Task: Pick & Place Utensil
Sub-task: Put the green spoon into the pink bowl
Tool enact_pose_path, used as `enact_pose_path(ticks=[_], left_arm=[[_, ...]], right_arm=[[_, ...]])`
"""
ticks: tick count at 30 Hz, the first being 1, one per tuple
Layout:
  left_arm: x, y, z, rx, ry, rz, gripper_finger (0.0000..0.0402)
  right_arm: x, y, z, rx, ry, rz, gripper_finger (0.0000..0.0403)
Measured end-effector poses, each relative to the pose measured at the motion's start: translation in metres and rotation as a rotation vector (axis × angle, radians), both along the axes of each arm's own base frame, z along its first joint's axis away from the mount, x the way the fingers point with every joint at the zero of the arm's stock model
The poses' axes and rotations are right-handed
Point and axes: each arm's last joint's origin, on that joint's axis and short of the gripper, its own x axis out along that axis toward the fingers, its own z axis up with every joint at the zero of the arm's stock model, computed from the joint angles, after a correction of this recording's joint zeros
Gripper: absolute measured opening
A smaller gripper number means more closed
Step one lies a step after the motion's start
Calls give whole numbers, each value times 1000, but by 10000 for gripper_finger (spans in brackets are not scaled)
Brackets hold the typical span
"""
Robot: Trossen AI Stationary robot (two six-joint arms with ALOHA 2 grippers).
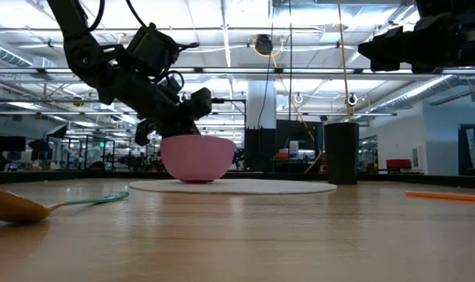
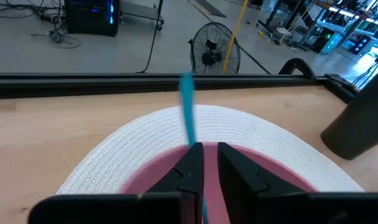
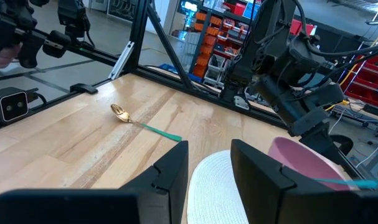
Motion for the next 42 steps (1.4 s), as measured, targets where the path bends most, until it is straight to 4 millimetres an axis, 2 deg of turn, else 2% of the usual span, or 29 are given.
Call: enact_pose_path(ticks=[7,23,29,37,42], left_arm=[[0,1,0,0,1,2,50],[0,1,0,10,15,-4,15],[0,0,0,29,41,-19,22],[1,-3,12,102,116,-211,18],[-4,-7,32,140,115,-346,6]], right_arm=[[0,0,0,0,0,0,116],[0,0,0,0,0,0,116],[0,0,0,-1,4,0,116],[0,0,-1,-1,6,0,116],[0,0,-1,-2,12,0,116]])
